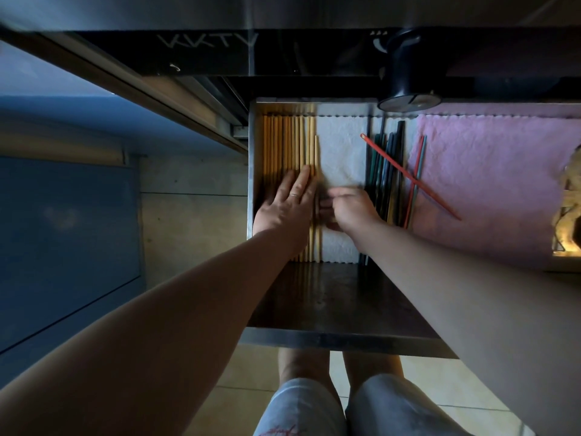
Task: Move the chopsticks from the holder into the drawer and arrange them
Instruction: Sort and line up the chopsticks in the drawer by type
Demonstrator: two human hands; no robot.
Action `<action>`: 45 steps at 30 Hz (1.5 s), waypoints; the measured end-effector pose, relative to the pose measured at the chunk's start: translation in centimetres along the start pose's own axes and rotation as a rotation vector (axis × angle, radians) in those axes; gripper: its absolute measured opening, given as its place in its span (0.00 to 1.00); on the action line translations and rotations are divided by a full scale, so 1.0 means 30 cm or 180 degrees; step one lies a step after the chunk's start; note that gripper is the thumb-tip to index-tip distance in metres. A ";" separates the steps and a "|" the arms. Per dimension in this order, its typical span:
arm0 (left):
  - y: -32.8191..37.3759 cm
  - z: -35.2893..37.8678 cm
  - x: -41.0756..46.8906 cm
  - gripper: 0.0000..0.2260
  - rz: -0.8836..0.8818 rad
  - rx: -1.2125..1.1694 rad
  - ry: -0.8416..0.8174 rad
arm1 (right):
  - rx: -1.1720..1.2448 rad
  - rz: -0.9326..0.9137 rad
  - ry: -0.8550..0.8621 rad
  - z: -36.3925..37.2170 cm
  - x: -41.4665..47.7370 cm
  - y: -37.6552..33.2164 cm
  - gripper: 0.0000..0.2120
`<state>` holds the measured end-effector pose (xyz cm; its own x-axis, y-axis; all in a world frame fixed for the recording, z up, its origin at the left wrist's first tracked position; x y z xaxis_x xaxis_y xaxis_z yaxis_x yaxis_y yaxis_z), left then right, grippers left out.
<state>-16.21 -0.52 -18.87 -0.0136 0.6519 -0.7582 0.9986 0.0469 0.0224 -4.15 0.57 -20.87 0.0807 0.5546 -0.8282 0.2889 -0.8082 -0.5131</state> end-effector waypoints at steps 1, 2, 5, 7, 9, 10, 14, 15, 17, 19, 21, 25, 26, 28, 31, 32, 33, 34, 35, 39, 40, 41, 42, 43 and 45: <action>-0.003 0.004 -0.001 0.41 0.0056 0.0045 -0.0030 | 0.0042 0.0007 -0.0027 0.003 -0.001 -0.003 0.17; -0.005 0.005 -0.001 0.41 0.0050 0.0052 -0.0064 | 0.0088 0.0032 -0.0061 0.006 0.001 -0.002 0.17; -0.002 0.002 -0.006 0.40 -0.0093 -0.0030 -0.0099 | 0.0145 0.0035 -0.0033 0.007 0.012 0.005 0.17; -0.004 0.003 -0.012 0.40 -0.0139 -0.0064 -0.0080 | 0.0142 0.0034 -0.0024 0.011 0.012 0.009 0.18; -0.010 0.011 -0.020 0.41 -0.0075 -0.0002 -0.0047 | 0.0041 0.0006 -0.0073 0.018 0.006 0.009 0.18; -0.012 0.017 -0.023 0.42 -0.0049 0.0026 -0.0080 | -0.0015 -0.0021 -0.0084 0.021 0.005 0.010 0.18; -0.010 0.028 -0.035 0.43 -0.0080 -0.0001 -0.0209 | -0.0173 -0.0133 -0.0078 0.016 0.003 0.008 0.19; -0.010 0.029 -0.037 0.44 -0.0080 -0.0007 -0.0197 | -0.0174 -0.0119 -0.0083 0.017 0.004 0.011 0.19; -0.012 0.034 -0.036 0.45 -0.0083 -0.0021 -0.0203 | -0.0115 -0.0089 -0.0096 0.018 0.000 0.016 0.18; -0.013 0.037 -0.036 0.44 -0.0097 -0.0014 -0.0216 | -0.0146 -0.0082 -0.0104 0.009 -0.004 0.018 0.17; -0.009 0.035 -0.039 0.44 -0.0112 0.0003 -0.0186 | -0.0151 -0.0094 -0.0056 -0.016 -0.005 0.018 0.16; 0.024 0.027 -0.055 0.39 0.0198 0.0269 -0.0065 | 0.0115 -0.0090 0.0130 -0.093 -0.004 0.024 0.14; 0.032 0.028 -0.056 0.37 0.0235 0.0324 -0.0086 | 0.0147 -0.0137 0.0159 -0.117 -0.002 0.026 0.14; 0.046 0.033 -0.055 0.36 0.0178 0.0396 -0.0108 | -0.0132 -0.0369 0.0167 -0.172 0.004 0.031 0.11; 0.098 0.021 -0.058 0.30 0.0098 0.0338 0.0050 | -0.0981 -0.0834 0.0362 -0.279 0.001 0.037 0.08; 0.125 0.008 -0.060 0.27 0.0096 0.0193 0.0148 | -0.1204 -0.1002 0.0519 -0.320 0.000 0.039 0.08; 0.157 -0.004 -0.060 0.23 0.0086 -0.0009 0.0207 | -0.1326 -0.1141 0.0677 -0.358 -0.003 0.039 0.08; 0.188 -0.015 -0.058 0.21 0.0048 -0.0262 0.0188 | -0.1368 -0.1248 0.0807 -0.394 0.000 0.043 0.08; 0.220 -0.024 -0.051 0.18 -0.0030 -0.0583 0.0103 | -0.1388 -0.1297 0.0890 -0.426 0.012 0.056 0.07; 0.338 -0.037 -0.012 0.12 -0.0332 -0.1542 -0.0043 | -0.1304 -0.1010 0.0559 -0.484 0.054 0.125 0.05; 0.362 -0.042 -0.004 0.13 -0.0381 -0.1626 0.0045 | -0.1183 -0.0968 0.0424 -0.486 0.053 0.137 0.05; 0.382 -0.046 0.006 0.13 -0.0459 -0.1728 0.0147 | -0.1101 -0.0993 0.0350 -0.490 0.053 0.145 0.07; 0.396 -0.051 0.017 0.14 -0.0554 -0.1857 0.0260 | -0.1078 -0.1039 0.0320 -0.495 0.054 0.151 0.08; 0.408 -0.054 0.032 0.14 -0.0650 -0.1991 0.0364 | -0.1109 -0.1068 0.0305 -0.500 0.056 0.155 0.07; 0.428 -0.056 0.072 0.13 -0.0826 -0.2241 0.0437 | -0.1327 -0.1011 0.0323 -0.508 0.064 0.160 0.05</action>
<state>-3.51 2.76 -19.14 -0.2957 0.6402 -0.7091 0.6954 0.6532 0.2997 11.93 0.77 -21.50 0.0137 0.7922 -0.6101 0.6670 -0.4618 -0.5847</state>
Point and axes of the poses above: each hand's wrist, its own x-axis towards the middle knuckle, its own z-axis out of the palm, y = z × x, the point moved 4 cm from there along x, towards the middle knuckle, and after that the axes turned 8 degrees about -z, right-handed, at the moved point
